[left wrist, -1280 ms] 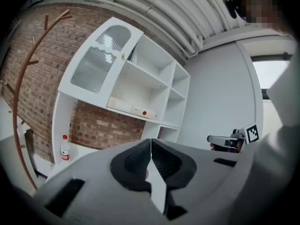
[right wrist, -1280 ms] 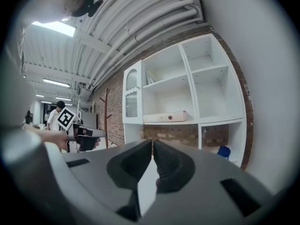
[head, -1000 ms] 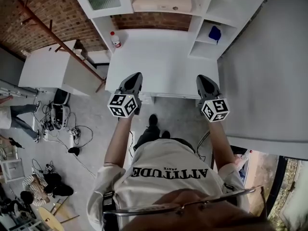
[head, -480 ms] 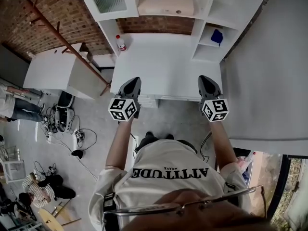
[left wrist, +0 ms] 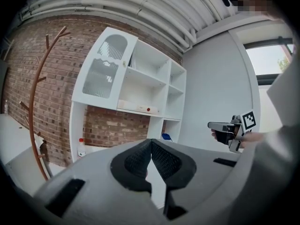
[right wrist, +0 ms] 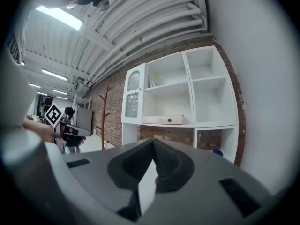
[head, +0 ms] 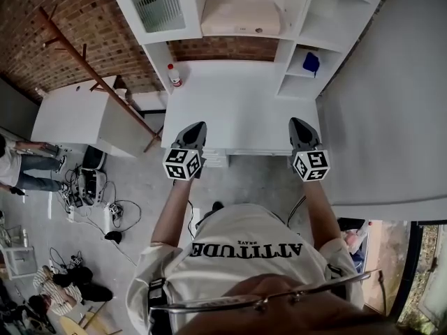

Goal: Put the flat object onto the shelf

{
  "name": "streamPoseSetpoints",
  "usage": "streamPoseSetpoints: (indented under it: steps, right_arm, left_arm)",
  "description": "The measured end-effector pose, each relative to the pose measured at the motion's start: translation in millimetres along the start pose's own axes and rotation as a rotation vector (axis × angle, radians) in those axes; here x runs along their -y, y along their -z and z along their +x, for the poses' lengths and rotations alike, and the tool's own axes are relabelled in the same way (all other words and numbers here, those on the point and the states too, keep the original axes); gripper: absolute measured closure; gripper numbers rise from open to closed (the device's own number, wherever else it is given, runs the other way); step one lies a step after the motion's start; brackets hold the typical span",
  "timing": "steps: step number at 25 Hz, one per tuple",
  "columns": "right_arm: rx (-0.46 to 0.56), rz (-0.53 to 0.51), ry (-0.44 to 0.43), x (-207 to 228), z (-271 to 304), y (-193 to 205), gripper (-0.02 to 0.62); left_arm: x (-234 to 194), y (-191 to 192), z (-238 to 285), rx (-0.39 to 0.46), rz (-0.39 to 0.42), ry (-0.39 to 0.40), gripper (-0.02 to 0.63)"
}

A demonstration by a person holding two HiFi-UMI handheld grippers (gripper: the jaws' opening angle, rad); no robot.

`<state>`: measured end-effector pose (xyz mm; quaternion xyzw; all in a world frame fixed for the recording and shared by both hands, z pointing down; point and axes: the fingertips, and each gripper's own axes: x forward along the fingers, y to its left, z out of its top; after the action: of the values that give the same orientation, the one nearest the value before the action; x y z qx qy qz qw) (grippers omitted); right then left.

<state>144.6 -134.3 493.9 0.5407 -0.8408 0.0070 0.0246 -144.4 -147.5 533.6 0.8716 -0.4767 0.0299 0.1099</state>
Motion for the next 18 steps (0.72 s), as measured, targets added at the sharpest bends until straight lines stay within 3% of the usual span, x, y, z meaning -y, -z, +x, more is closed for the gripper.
streamPoseSetpoints:
  steps: [18]
  right_arm:
    - [0.022,0.006,0.002,-10,7,-12,0.571]
  left_arm:
    - [0,-11,12,0.020,0.018,0.045,0.581]
